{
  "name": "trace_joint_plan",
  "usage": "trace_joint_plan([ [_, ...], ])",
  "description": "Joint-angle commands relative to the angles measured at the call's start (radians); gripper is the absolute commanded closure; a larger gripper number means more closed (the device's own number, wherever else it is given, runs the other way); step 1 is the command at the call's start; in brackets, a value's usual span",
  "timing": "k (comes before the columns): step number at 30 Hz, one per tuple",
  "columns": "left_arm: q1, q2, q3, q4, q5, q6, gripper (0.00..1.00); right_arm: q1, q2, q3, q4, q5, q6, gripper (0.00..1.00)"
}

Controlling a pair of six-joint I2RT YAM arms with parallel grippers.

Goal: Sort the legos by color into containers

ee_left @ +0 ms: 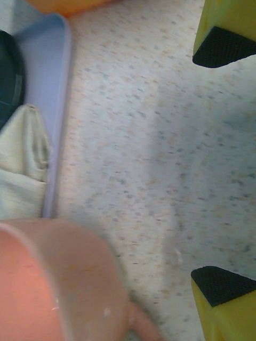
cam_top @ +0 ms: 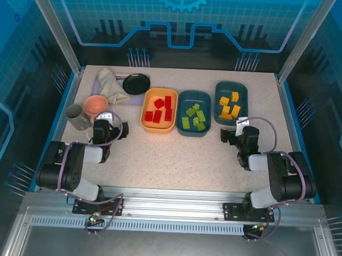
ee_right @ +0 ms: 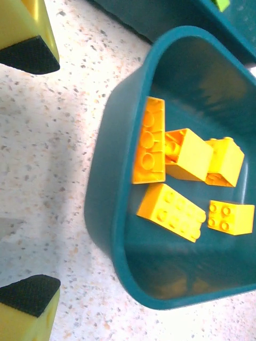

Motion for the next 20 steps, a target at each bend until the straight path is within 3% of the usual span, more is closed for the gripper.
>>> trace_joint_plan([
  [1, -0.03, 0.006, 0.06, 0.091, -0.044, 0.028, 0.01, -0.011, 0.016, 0.083, 0.04, 0.001, -0.003, 0.0],
  [12, -0.031, 0.01, 0.058, 0.1, -0.042, 0.029, 0.01, 0.013, 0.02, 0.091, 0.039, 0.03, -0.021, 0.0],
  [20, -0.031, 0.008, 0.057, 0.1, -0.042, 0.029, 0.01, 0.003, 0.02, 0.098, 0.026, -0.015, -0.026, 0.0],
])
